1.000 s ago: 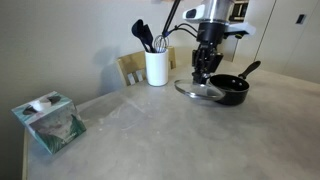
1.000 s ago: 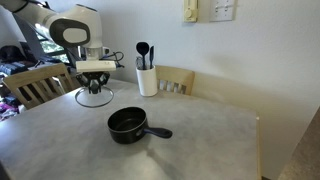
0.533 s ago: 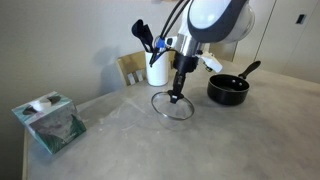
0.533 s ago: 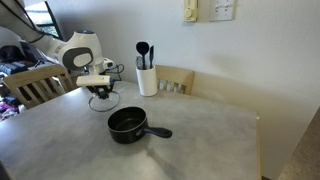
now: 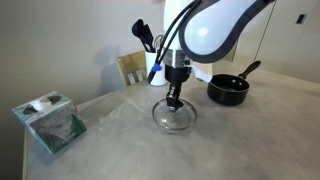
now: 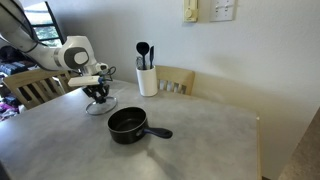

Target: Remove the lid off of the pot and put it on the table

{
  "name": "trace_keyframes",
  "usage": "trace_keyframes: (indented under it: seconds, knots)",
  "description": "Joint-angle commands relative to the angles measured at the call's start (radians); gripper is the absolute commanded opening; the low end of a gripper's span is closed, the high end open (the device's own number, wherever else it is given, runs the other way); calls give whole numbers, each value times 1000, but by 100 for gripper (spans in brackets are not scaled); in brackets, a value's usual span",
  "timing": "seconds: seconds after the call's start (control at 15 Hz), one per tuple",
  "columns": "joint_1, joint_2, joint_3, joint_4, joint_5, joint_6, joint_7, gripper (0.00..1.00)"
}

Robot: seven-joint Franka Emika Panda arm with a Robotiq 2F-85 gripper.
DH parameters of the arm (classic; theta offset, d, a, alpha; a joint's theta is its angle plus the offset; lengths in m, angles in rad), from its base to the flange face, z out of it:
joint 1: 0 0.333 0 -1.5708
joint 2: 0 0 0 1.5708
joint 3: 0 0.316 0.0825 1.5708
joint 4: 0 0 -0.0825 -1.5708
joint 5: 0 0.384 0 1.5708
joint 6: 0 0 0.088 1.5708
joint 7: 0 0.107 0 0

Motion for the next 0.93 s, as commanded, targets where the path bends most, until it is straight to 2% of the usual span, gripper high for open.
trace_keyframes:
  seconds: [0.0,0.27,0.6,0.87]
  knots:
    - [-11,13,22,70,-22,-146,2,16]
    - [-10,21,45,85,-11,-236,-6,16]
    - [7,57,54,63,-19,-156,30,16]
    - [-24,81,33,84,-22,-112,14,16]
